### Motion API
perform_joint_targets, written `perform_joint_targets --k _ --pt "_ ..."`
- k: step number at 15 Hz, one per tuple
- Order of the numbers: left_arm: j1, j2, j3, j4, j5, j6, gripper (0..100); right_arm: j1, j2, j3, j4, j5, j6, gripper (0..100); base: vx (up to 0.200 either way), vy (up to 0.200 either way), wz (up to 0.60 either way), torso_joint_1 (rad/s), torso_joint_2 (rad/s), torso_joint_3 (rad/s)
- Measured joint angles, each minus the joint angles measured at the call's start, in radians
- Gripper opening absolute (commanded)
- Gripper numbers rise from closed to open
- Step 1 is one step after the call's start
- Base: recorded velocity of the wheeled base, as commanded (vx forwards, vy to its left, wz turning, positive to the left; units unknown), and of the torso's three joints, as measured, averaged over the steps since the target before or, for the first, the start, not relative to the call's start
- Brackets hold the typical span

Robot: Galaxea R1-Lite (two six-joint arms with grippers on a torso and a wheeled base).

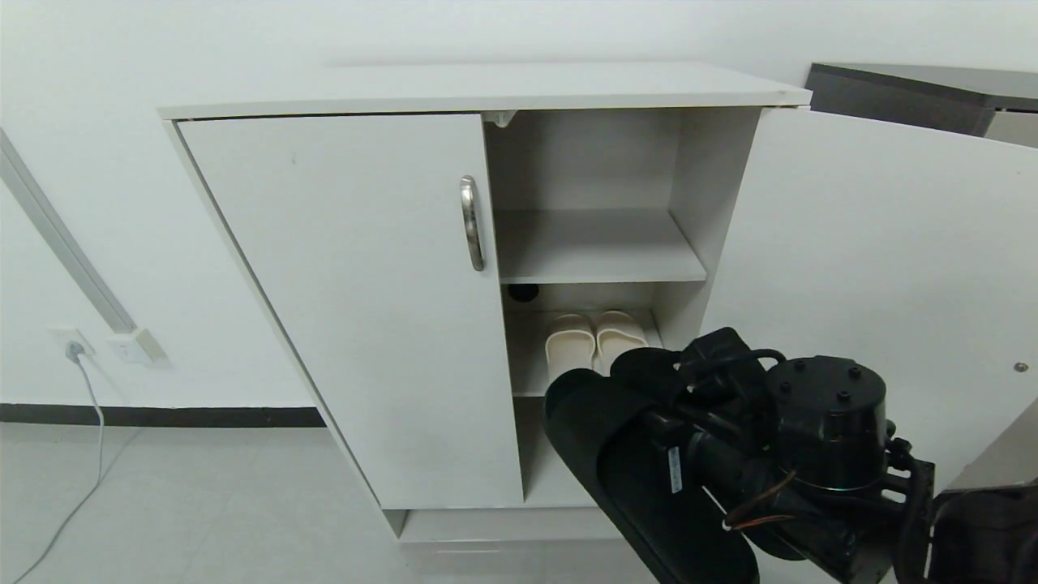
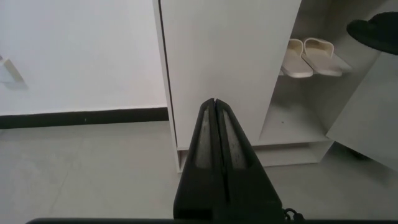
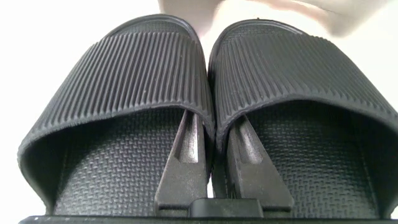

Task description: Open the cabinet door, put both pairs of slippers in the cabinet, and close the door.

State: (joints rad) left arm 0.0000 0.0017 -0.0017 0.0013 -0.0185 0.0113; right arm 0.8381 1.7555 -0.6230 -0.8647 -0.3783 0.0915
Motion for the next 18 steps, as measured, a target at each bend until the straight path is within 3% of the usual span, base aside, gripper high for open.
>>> perform_joint_targets --k 3,8,12,18 --pt "0.0 0.0 0.0 0.0 -0.001 0.0 0 0.05 0.03 -0.069 0.114 -0.13 0.084 0 0.0 0.0 0.0 0.0 0.0 0.0" --pt "0.0 0.0 0.0 0.001 -0.003 0.0 0 0.118 0.04 -0.24 0.379 -0.236 0.202 0 0.0 0.0 0.0 0.0 0.0 0.0" --pt "0.0 0.0 0.0 0.001 -0.003 -0.001 0 0.125 0.039 -0.516 0.68 -0.331 0.253 0 0.0 0.0 0.0 0.0 0.0 0.0" --pt "0.0 0.0 0.0 0.002 -0.003 0.0 0 0.13 0.039 -0.677 0.706 -0.393 0.2 0 0.0 0.0 0.0 0.0 0.0 0.0"
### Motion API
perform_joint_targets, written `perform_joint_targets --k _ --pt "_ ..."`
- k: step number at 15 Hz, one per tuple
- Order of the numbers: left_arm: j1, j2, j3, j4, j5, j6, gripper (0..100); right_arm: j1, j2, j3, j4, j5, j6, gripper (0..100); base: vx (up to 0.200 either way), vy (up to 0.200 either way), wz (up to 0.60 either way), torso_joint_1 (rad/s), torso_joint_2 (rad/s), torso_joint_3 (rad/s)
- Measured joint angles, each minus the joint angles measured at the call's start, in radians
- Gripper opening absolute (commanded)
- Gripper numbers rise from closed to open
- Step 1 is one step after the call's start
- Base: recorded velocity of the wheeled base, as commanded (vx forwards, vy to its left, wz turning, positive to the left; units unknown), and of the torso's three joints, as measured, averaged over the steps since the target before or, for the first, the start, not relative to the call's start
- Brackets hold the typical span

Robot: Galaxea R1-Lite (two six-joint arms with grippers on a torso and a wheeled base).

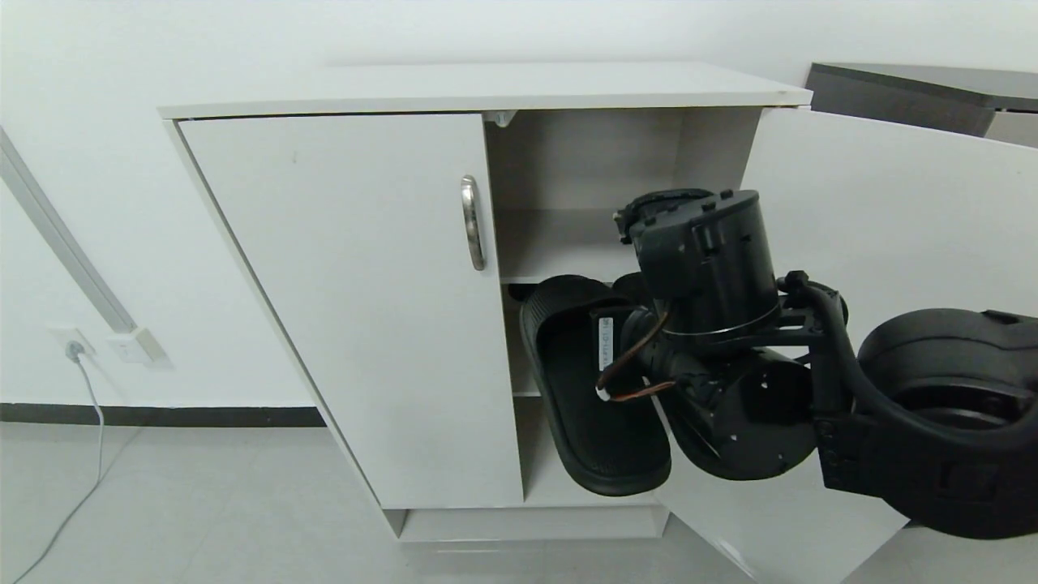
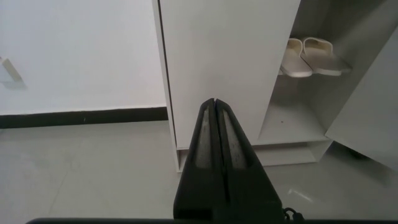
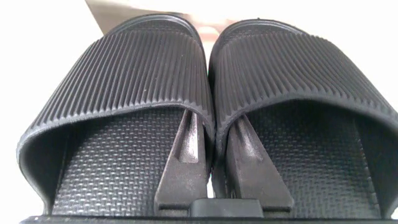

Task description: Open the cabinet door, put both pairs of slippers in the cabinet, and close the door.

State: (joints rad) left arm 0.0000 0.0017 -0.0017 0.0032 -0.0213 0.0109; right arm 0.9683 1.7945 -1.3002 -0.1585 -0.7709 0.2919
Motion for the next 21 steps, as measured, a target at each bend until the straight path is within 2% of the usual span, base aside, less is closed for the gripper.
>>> perform_joint_targets --k 4,10,18,21 --pt "0.0 0.0 0.0 0.0 0.0 0.0 0 -0.002 0.0 -0.046 0.005 -0.005 -0.022 0 0.0 0.0 0.0 0.0 0.0 0.0" --pt "0.0 0.0 0.0 -0.001 0.001 -0.001 0 -0.003 0.05 -0.056 -0.008 -0.075 -0.014 0 0.0 0.0 0.0 0.0 0.0 0.0" --pt "0.0 0.0 0.0 -0.001 0.001 -0.002 0 -0.011 0.06 -0.059 -0.01 -0.079 -0.013 0 0.0 0.0 0.0 0.0 0.0 0.0" --pt "0.0 0.0 0.0 -0.001 0.002 -0.001 0 -0.011 0.06 -0.06 -0.01 -0.079 -0.014 0 0.2 0.0 0.0 -0.002 0.0 0.006"
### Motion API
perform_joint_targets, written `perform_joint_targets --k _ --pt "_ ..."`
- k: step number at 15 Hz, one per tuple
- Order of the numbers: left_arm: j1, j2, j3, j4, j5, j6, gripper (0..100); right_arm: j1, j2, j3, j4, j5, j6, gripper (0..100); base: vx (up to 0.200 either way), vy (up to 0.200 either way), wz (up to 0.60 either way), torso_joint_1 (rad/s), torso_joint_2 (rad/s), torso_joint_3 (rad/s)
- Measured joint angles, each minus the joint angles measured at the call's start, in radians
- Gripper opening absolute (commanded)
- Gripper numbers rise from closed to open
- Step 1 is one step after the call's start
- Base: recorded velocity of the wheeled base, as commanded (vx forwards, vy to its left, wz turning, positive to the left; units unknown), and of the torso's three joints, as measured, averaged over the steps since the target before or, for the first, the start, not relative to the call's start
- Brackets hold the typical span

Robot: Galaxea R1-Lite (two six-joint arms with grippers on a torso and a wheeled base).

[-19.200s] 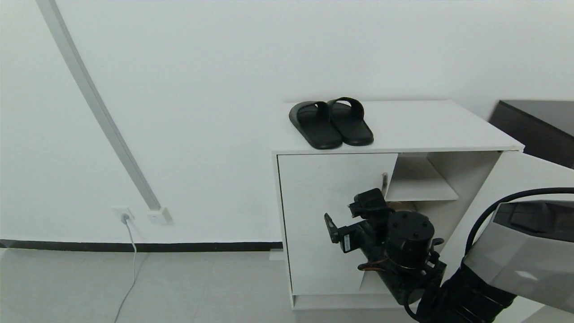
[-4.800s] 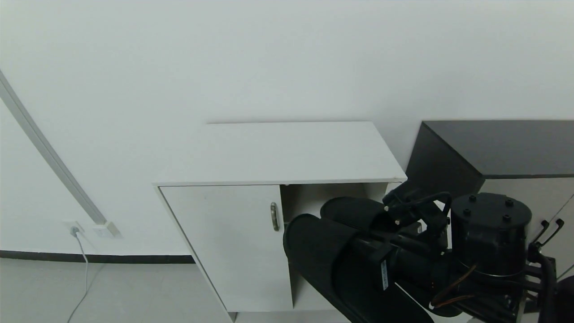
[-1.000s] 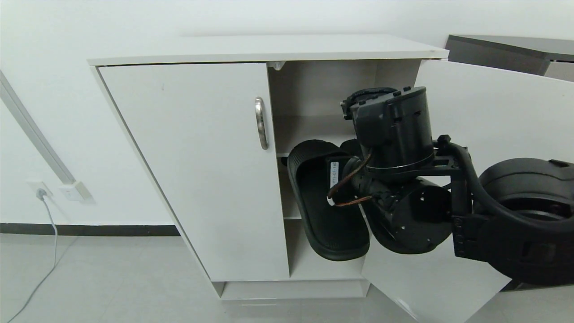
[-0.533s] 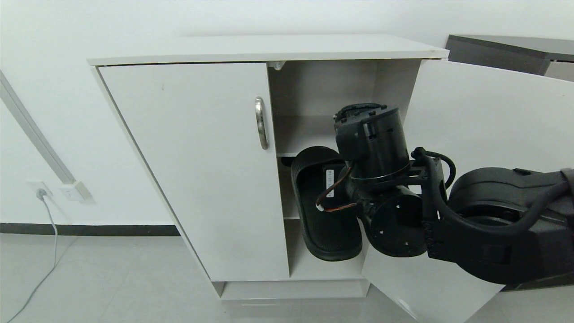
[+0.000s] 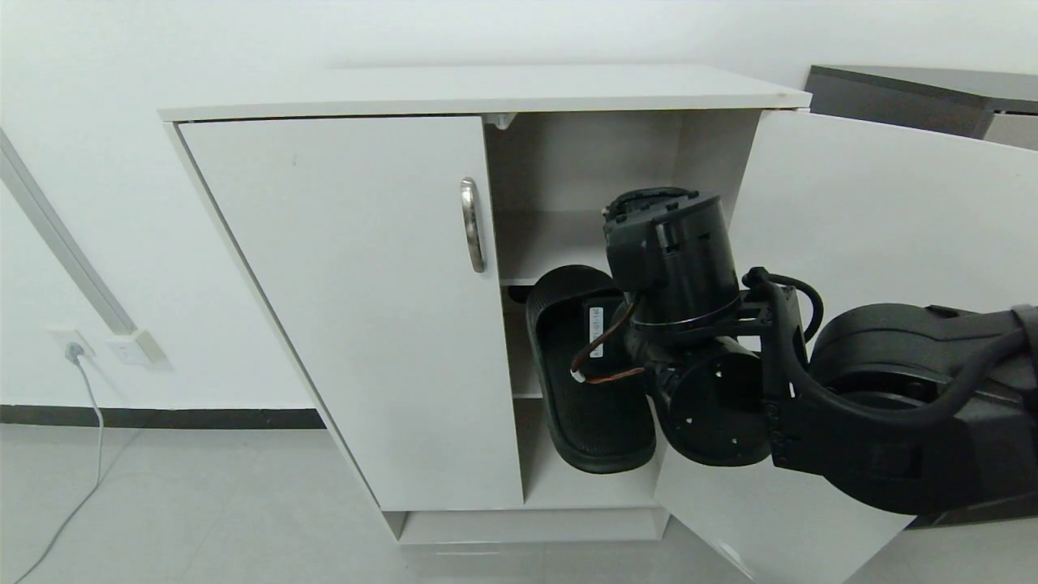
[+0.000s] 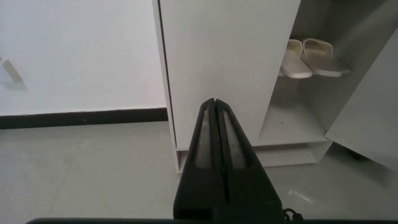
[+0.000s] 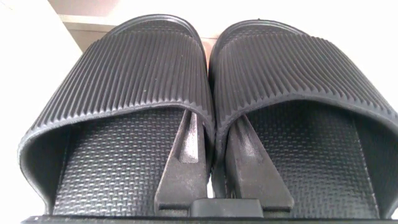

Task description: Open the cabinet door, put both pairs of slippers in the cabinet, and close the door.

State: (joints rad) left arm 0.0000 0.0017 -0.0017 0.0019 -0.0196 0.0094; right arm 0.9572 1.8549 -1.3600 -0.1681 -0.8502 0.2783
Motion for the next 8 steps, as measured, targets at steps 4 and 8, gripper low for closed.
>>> perform_joint_targets --k 4,8 --pt "0.0 0.0 0.0 0.0 0.0 0.0 0 -0.001 0.001 -0.011 -0.001 0.0 -0.001 0 0.2 0.0 0.0 0.005 0.0 0.005" --pt "0.0 0.0 0.0 0.0 0.0 -0.001 0 -0.021 0.008 -0.009 -0.005 0.004 0.003 0 0.1 0.0 0.0 0.002 0.0 0.002"
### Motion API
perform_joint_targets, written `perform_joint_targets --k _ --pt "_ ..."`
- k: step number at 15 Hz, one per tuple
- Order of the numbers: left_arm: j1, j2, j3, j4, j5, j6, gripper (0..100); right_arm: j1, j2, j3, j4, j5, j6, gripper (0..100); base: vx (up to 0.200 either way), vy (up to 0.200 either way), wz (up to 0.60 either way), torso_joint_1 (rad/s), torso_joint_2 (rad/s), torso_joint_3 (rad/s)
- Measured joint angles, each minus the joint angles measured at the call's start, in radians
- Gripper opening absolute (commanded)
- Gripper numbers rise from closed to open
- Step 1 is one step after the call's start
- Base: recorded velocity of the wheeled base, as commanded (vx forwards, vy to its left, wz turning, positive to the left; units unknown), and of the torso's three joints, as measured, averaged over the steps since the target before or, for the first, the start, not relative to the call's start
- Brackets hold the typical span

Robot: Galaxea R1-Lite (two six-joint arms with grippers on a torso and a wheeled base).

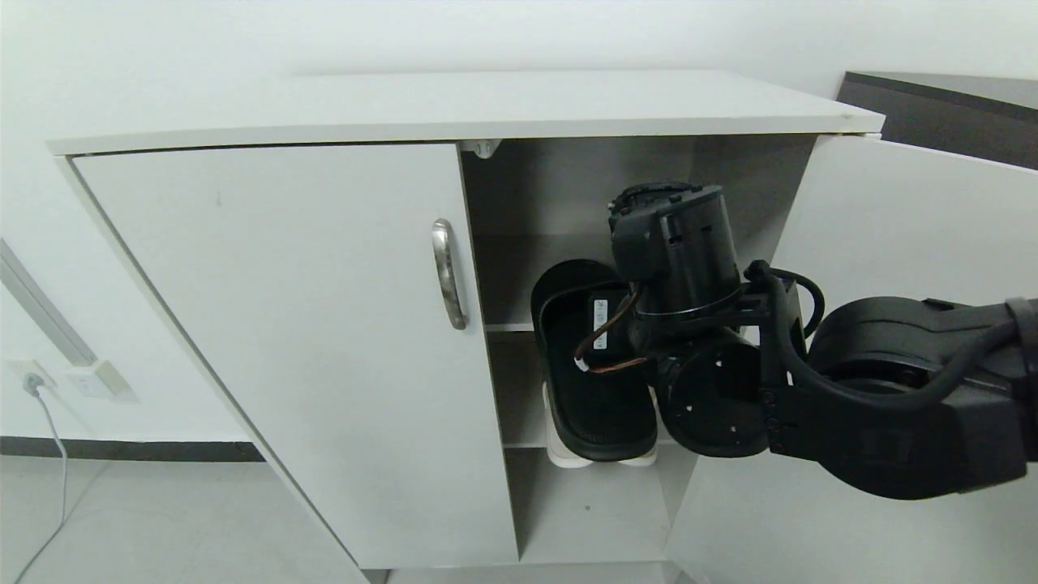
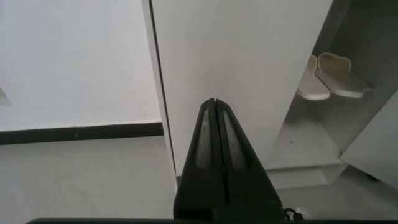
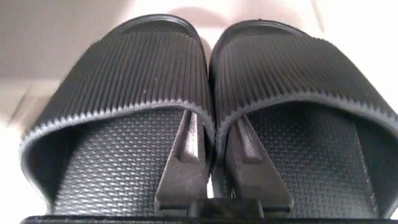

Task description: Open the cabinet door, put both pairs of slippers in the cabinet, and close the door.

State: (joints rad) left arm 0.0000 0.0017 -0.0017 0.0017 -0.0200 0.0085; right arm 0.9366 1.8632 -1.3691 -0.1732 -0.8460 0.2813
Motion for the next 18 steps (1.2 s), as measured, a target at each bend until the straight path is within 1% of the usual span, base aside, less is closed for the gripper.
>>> perform_joint_targets --k 4,7,12,18 --pt "0.0 0.0 0.0 0.0 0.0 -0.001 0 -0.006 0.003 0.023 -0.013 0.01 -0.001 0 0.0 0.0 0.0 0.0 0.0 0.0" --pt "0.0 0.0 0.0 0.0 0.0 -0.001 0 -0.011 0.013 0.013 -0.021 0.056 -0.008 0 0.0 0.0 0.0 0.0 0.0 0.0" --pt "0.0 0.0 0.0 0.0 0.0 -0.001 0 -0.045 0.06 -0.072 -0.011 0.091 -0.021 0 0.0 0.0 0.0 0.0 0.0 0.0" --pt "0.0 0.0 0.0 0.0 0.0 -0.001 0 -0.096 0.124 -0.175 -0.007 0.098 -0.041 0 0.0 0.0 0.0 0.0 0.0 0.0"
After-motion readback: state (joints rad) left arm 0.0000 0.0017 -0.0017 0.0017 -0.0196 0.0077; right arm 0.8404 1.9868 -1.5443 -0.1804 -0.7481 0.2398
